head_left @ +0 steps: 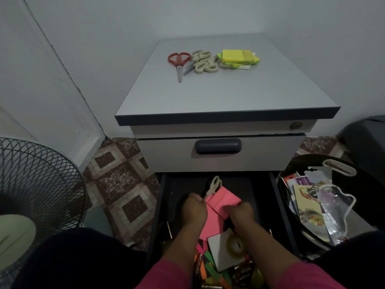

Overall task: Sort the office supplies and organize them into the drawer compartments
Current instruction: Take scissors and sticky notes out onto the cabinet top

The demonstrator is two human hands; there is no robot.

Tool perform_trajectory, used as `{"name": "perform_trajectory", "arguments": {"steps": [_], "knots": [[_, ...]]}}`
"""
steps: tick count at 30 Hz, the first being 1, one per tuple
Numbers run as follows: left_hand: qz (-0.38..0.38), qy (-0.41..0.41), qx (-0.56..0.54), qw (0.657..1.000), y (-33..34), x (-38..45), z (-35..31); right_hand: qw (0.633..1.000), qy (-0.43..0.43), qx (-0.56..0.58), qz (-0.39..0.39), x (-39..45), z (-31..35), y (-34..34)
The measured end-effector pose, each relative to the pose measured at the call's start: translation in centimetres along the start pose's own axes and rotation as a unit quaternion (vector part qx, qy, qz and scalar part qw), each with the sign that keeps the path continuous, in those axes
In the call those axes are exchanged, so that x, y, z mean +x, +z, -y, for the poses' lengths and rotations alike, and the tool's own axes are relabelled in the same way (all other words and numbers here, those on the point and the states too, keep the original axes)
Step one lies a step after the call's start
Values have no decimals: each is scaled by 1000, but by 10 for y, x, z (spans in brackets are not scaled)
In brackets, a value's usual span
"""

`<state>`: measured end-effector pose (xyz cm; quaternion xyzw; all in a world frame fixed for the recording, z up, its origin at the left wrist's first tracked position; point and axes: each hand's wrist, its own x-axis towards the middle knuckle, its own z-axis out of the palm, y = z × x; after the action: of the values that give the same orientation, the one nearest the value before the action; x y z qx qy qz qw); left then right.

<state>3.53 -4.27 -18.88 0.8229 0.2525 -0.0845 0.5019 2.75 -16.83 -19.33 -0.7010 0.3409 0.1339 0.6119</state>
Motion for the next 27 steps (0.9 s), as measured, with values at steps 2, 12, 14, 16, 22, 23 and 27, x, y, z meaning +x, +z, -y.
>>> {"name": "perform_trajectory", "arguments": {"steps": [2,12,14,16,22,23,27], "knots": [[16,-11,-13,1000,2,1,1,1000,16,24,-6,2,0,0],[72,-17,16,997,0,6,-2,995,59,62,60,-7,12,-10],[78,-19,18,997,0,6,-1,994,53,67,72,-10,13,-11],[86,-19,12,996,0,6,0,993,52,66,77,-12,13,-10],[101,-34,-25,994,-5,6,-2,996,22,80,44,-11,9,-8],[97,-34,-46,994,-6,6,-2,996,16,85,38,-10,8,-8],[57,-20,-119,991,-18,0,-7,996,-35,75,37,-12,7,-12]]}}
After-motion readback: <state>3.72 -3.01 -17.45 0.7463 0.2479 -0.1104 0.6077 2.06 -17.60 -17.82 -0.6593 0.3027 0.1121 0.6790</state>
